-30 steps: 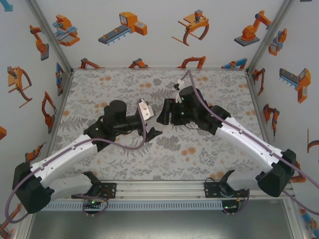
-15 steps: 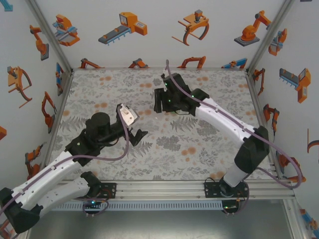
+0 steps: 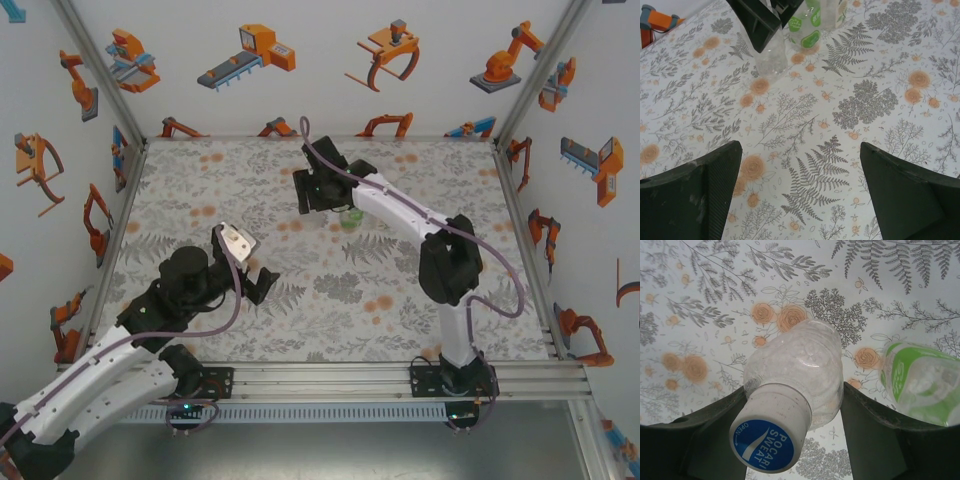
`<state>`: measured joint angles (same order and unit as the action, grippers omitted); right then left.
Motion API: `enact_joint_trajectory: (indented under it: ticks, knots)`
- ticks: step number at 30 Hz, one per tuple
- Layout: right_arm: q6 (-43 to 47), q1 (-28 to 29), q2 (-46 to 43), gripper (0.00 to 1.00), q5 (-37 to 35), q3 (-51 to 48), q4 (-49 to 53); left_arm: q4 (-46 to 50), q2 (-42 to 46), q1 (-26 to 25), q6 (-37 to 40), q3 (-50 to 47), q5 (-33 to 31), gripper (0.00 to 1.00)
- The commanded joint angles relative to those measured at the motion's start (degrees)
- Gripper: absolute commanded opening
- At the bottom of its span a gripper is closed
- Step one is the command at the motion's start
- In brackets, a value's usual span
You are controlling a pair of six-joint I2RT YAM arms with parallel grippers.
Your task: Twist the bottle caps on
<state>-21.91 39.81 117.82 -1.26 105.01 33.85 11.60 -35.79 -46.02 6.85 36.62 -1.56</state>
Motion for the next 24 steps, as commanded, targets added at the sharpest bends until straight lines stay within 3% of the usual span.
enact_joint_trajectory:
  ticks: [1, 6, 17, 24]
  knots:
    - [1.5, -0.3, 1.5, 0.33, -1.5, 2.3, 0.0, 0.2, 0.5, 0.4, -1.9, -0.8, -0.9, 0.93]
    - [1.3, -0.5, 3.4, 0.38, -1.3, 2.0, -0.7, -0.1, -0.1, 0.5, -2.0, -0.6, -1.0, 0.93]
    - [1.1, -0.5, 2.0, 0.66, -1.5, 1.3, -0.8, -1.8, -1.1, 0.8, -1.7, -0.5, -0.8, 0.94]
    - [2.4, -0.4, -1.3, 0.71, -2.2, 5.2, 3.0, -3.6, -3.9, 1.7, -1.5, -0.2, -1.7, 0.95]
